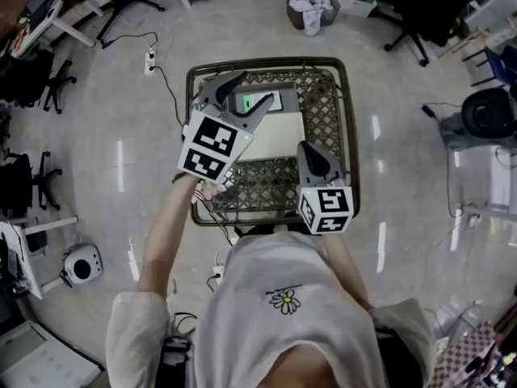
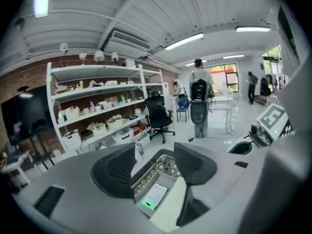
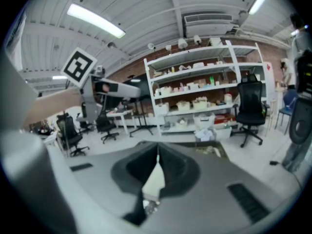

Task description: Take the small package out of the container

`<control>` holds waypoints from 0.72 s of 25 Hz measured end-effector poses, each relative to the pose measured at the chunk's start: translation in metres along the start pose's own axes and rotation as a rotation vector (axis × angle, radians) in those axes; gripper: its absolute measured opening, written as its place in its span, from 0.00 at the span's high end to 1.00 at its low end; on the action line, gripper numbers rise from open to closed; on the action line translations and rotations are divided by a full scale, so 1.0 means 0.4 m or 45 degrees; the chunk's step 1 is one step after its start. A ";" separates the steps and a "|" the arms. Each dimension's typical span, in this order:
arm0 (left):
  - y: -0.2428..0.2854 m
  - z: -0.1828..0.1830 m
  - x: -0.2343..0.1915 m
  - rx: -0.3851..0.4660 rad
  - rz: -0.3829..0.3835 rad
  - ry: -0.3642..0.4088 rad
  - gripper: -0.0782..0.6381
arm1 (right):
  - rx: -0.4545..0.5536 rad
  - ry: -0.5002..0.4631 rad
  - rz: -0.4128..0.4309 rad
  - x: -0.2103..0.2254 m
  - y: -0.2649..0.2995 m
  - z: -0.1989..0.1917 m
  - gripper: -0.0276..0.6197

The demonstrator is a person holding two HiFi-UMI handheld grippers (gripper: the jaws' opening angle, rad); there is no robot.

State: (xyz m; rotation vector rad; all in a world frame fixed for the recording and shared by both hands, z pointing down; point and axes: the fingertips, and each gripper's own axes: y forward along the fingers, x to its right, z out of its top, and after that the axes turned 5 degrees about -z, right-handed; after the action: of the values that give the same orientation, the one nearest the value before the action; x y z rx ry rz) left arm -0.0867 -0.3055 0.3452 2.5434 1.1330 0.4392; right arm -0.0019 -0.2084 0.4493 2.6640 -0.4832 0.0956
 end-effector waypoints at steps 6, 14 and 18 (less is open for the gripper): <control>0.114 -0.124 0.003 -0.322 -0.277 0.250 0.48 | -0.027 0.056 0.071 -0.029 0.014 -0.029 0.91; 0.280 -0.471 0.020 -0.795 -0.558 0.369 0.44 | -0.105 0.129 0.140 -0.008 0.044 -0.109 0.91; 0.370 -0.604 0.003 -0.919 -0.615 0.345 0.43 | -0.126 0.145 0.157 0.021 0.073 -0.147 0.91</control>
State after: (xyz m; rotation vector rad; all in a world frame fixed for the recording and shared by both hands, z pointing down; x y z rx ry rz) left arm -0.0856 -0.3584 0.6233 1.5688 1.3209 0.8832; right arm -0.0037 -0.2109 0.5156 2.5145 -0.5990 0.2525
